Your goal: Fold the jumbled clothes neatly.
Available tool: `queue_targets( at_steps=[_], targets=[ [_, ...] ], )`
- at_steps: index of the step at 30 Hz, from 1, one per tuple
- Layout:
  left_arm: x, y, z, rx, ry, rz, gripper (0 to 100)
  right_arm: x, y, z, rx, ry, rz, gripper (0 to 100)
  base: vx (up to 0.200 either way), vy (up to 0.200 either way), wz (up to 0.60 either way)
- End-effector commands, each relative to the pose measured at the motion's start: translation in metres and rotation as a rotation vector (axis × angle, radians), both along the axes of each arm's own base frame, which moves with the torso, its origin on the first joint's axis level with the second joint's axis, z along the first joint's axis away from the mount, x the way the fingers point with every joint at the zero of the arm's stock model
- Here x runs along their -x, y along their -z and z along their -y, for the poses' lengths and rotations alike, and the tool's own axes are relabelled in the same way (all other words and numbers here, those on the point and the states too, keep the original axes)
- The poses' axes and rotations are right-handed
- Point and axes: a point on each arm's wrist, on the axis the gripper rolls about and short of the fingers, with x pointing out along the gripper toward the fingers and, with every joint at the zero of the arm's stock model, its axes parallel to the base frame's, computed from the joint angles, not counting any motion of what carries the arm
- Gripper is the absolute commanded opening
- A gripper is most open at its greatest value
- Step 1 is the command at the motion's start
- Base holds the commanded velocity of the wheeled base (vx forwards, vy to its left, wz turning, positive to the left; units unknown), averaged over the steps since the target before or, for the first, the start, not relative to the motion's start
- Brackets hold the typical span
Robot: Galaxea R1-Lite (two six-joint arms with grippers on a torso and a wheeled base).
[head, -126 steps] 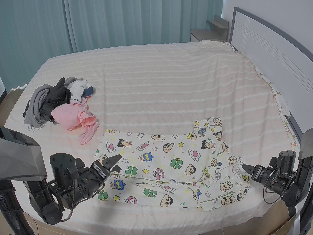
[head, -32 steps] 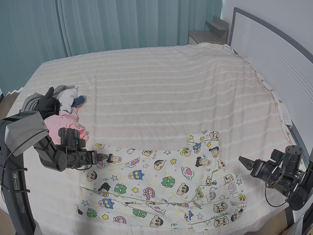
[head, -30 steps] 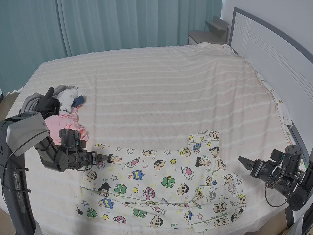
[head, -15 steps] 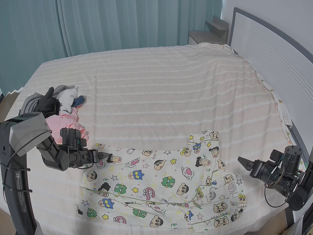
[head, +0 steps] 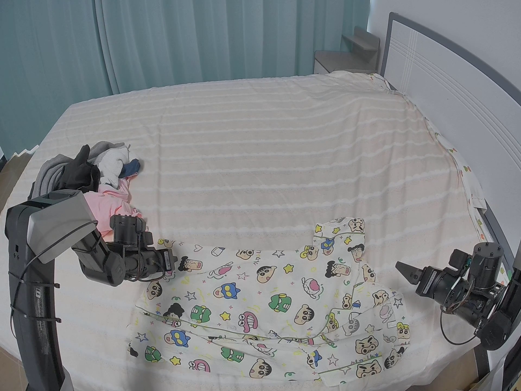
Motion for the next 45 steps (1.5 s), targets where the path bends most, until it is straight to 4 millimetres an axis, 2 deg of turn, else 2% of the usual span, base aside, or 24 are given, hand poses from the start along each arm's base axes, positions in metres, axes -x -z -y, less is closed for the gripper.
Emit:
queue_targets(
  at_steps=[1, 4, 5, 7, 8, 10, 13, 14, 17, 18, 20, 30, 39, 45],
  targets=[
    [-0.002, -0.001, 0.000, 0.008, -0.007, 0.030, 0, -0.005, 0.006, 0.002, 0.019, -0.010, -0.018, 100, 0.000, 0.000, 0.00],
    [-0.002, -0.007, -0.003, 0.022, -0.024, 0.061, 0, -0.019, 0.008, 0.005, 0.033, -0.023, -0.019, 100, 0.000, 0.000, 0.00],
    [-0.002, -0.014, -0.005, 0.040, -0.045, 0.084, 0, -0.036, 0.008, 0.008, 0.024, -0.033, -0.022, 100, 0.000, 0.000, 0.00],
    [-0.001, -0.018, -0.006, 0.054, -0.054, 0.094, 0, -0.046, 0.007, 0.010, 0.017, -0.038, -0.033, 100, 0.000, 0.000, 0.00],
    [0.001, -0.024, -0.007, 0.069, -0.071, 0.113, 0, -0.065, 0.002, 0.011, 0.012, -0.042, -0.065, 100, 0.000, 0.000, 0.00],
    [0.005, -0.029, -0.007, 0.076, -0.081, 0.133, 0, -0.083, -0.003, 0.009, 0.006, -0.060, -0.098, 100, 0.000, 0.000, 0.00],
    [0.013, -0.031, -0.008, 0.074, -0.093, 0.172, 0, -0.106, -0.010, 0.005, -0.010, -0.102, -0.119, 100, 0.000, 0.000, 0.00],
    [0.013, -0.031, -0.008, 0.073, -0.096, 0.172, 0, -0.107, -0.010, 0.005, -0.012, -0.107, -0.119, 100, 0.000, 0.000, 0.00],
    [0.018, -0.030, -0.008, 0.031, -0.152, 0.192, 0, -0.119, -0.001, 0.003, -0.031, -0.155, -0.134, 100, 0.000, 0.000, 0.00],
    [0.017, -0.032, -0.009, 0.020, -0.183, 0.217, 0, -0.131, 0.004, 0.003, -0.021, -0.171, -0.129, 100, 0.000, 0.000, 0.00],
    [0.018, -0.033, -0.011, 0.018, -0.193, 0.226, 0, -0.142, 0.012, 0.004, -0.004, -0.178, -0.129, 100, 0.000, 0.000, 0.00],
    [0.021, -0.032, -0.015, 0.014, -0.207, 0.219, 0, -0.179, 0.041, 0.003, -0.004, -0.231, -0.187, 100, 0.000, 0.000, 0.00],
    [0.021, -0.028, -0.015, 0.015, -0.208, 0.208, 0, -0.206, 0.062, -0.014, -0.011, -0.298, -0.203, 100, 0.000, 0.000, 0.00],
    [0.021, -0.027, -0.014, 0.016, -0.206, 0.204, 0, -0.218, 0.068, -0.022, -0.010, -0.316, -0.198, 100, 0.000, 0.000, 0.00]
  ],
)
